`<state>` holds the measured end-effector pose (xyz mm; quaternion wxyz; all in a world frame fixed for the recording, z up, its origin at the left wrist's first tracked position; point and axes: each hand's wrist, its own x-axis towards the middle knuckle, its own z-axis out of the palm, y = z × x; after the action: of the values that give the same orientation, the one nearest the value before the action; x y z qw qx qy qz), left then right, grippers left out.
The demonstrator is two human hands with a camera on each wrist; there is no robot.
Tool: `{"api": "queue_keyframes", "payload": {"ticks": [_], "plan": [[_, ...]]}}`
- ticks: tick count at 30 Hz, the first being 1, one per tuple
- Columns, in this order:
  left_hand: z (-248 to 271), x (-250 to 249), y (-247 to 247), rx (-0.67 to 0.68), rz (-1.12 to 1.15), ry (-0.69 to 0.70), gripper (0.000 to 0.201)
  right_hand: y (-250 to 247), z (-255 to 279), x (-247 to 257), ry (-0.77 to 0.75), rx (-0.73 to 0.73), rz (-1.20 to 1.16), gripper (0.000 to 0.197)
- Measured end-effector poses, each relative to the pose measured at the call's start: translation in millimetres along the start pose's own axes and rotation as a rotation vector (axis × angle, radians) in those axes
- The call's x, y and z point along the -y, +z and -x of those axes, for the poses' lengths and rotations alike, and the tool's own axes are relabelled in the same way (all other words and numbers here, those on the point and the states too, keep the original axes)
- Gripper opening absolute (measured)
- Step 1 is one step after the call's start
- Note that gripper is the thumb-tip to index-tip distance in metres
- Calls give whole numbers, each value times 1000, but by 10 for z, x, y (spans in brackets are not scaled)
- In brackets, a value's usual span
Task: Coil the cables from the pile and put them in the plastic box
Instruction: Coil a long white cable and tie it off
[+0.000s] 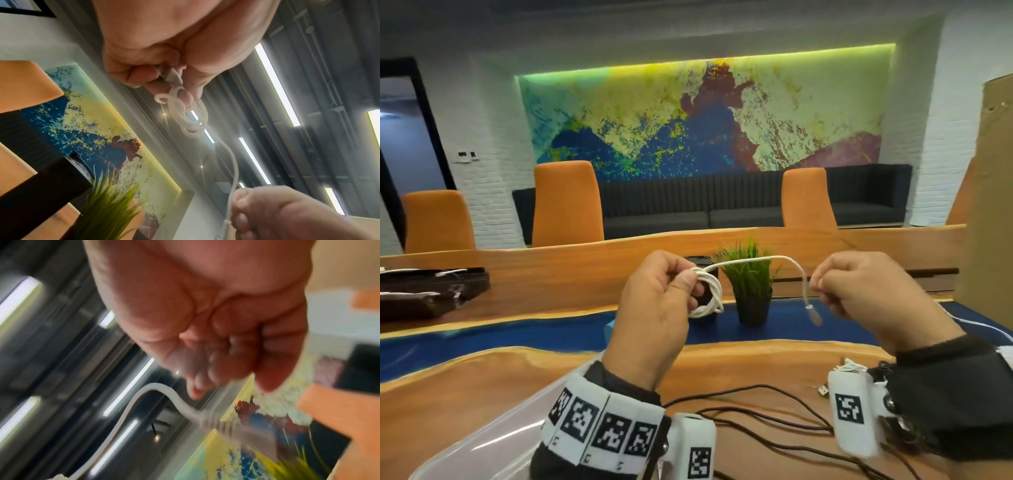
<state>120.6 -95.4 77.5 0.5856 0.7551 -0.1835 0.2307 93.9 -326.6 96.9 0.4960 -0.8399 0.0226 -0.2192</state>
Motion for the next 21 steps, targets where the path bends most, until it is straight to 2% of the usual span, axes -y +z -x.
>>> {"api": "queue_keyframes", "payload": {"ticks": [1, 4, 6, 7, 8, 11, 15, 18, 21], "plan": [[-10, 6, -14, -15, -5, 1, 15, 9, 20, 30, -73, 4, 99, 24], [55, -28, 44, 49, -36, 37, 15, 147, 190, 252, -409, -11, 65, 12], [116, -41, 132, 98, -21, 68, 13, 299, 272, 338, -552, 89, 211, 37], [135, -38, 165, 102, -4, 78, 13, 374, 289, 339, -583, 128, 286, 40], [141, -35, 187, 97, 13, 80, 12, 428, 293, 328, -586, 152, 312, 37], [150, -29, 217, 79, 29, 83, 12, 473, 268, 262, -500, 173, 187, 24], [189, -4, 296, 52, -77, 163, 10, 434, 231, 216, -396, 213, 14, 14], [190, -2, 318, 42, -129, 201, 8, 423, 222, 211, -368, 222, -82, 15], [165, -15, 261, 80, -94, 151, 9, 451, 222, 206, -388, 207, -104, 23]]}}
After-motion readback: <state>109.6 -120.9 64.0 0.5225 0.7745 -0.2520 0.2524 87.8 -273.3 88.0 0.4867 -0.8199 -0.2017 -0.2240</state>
